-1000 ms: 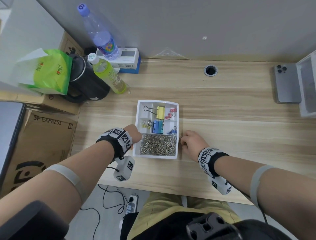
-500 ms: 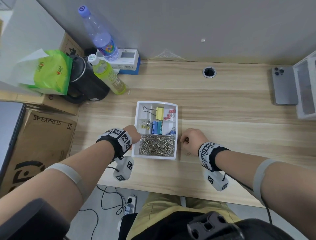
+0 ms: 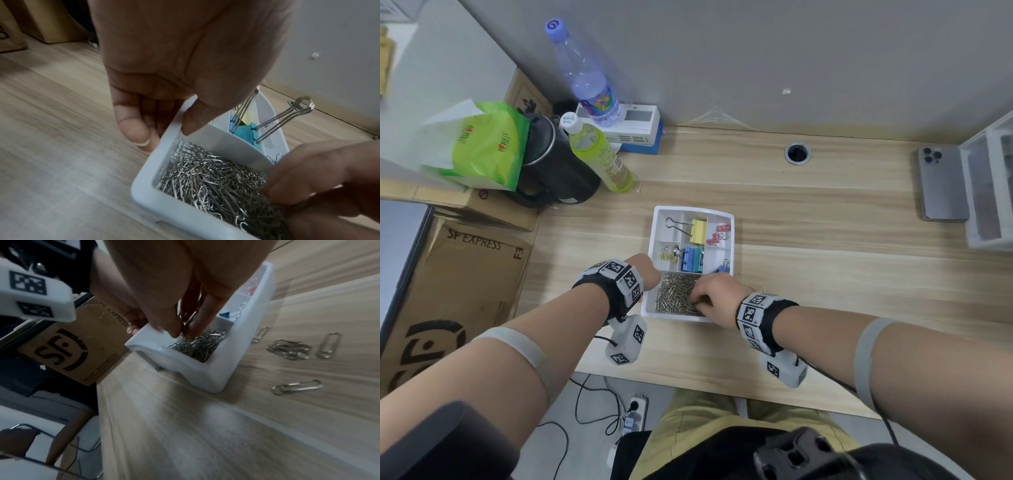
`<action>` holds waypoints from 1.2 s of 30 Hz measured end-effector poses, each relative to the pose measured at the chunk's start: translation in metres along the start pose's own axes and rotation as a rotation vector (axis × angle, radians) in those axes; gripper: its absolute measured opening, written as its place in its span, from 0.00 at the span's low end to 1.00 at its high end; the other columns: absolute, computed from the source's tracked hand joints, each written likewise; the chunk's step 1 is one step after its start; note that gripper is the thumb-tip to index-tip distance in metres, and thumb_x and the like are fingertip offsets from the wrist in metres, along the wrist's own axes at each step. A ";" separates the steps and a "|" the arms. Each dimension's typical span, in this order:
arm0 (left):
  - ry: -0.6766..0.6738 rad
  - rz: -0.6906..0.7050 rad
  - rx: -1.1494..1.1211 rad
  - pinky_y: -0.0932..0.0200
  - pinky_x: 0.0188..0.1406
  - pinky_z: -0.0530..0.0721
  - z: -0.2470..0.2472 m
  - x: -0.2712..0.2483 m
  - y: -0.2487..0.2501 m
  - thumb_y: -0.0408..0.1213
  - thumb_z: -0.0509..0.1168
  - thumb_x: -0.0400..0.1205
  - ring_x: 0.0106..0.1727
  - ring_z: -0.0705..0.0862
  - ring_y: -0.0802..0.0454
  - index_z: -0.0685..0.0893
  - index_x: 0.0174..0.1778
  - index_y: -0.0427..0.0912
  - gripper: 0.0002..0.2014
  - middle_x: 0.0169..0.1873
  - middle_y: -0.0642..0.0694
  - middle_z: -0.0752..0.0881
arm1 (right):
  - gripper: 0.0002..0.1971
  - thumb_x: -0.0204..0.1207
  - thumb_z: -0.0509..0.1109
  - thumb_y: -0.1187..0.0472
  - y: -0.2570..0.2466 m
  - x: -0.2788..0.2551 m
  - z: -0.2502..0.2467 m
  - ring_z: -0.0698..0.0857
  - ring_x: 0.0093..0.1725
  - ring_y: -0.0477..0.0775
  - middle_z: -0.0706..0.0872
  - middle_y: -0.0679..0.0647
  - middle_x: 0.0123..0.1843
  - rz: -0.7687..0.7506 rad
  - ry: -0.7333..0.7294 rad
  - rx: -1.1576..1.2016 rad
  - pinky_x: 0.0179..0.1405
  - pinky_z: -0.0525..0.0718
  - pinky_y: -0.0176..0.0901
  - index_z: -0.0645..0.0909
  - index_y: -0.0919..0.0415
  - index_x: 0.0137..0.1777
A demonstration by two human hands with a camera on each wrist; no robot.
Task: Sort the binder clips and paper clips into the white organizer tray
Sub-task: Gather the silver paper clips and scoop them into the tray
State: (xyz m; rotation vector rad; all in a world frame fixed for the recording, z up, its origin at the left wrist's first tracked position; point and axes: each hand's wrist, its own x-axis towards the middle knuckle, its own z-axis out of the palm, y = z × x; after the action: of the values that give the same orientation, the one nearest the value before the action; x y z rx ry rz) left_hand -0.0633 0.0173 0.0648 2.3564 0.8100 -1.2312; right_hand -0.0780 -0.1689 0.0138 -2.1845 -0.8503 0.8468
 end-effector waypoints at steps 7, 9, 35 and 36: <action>-0.007 -0.001 -0.004 0.59 0.23 0.64 0.000 -0.002 0.000 0.24 0.52 0.81 0.23 0.66 0.48 0.65 0.30 0.38 0.13 0.23 0.39 0.70 | 0.17 0.79 0.65 0.66 0.010 -0.008 -0.005 0.84 0.62 0.54 0.88 0.54 0.64 -0.022 -0.014 -0.048 0.65 0.76 0.40 0.84 0.60 0.67; -0.003 -0.002 0.003 0.59 0.23 0.65 -0.001 -0.002 0.001 0.24 0.52 0.81 0.23 0.67 0.48 0.66 0.30 0.38 0.13 0.24 0.38 0.72 | 0.16 0.80 0.65 0.64 0.020 -0.016 -0.013 0.85 0.60 0.52 0.88 0.52 0.62 -0.013 0.046 -0.060 0.63 0.76 0.39 0.84 0.58 0.66; 0.010 -0.011 0.024 0.59 0.21 0.71 0.002 0.001 0.002 0.24 0.52 0.81 0.22 0.73 0.45 0.69 0.32 0.36 0.12 0.23 0.36 0.75 | 0.12 0.71 0.71 0.61 0.080 -0.026 -0.027 0.85 0.51 0.53 0.87 0.50 0.51 0.268 0.069 -0.120 0.52 0.82 0.42 0.86 0.56 0.54; 0.011 -0.011 0.024 0.59 0.21 0.71 0.002 0.001 0.002 0.24 0.52 0.81 0.22 0.73 0.45 0.69 0.32 0.36 0.12 0.23 0.37 0.75 | 0.12 0.72 0.73 0.59 0.078 -0.026 -0.025 0.84 0.53 0.52 0.87 0.50 0.52 0.247 0.055 -0.130 0.53 0.81 0.42 0.86 0.56 0.56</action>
State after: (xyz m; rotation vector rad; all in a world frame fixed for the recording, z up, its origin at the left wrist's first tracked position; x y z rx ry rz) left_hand -0.0628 0.0149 0.0630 2.3827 0.8167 -1.2397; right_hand -0.0487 -0.2425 -0.0207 -2.4515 -0.6318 0.8641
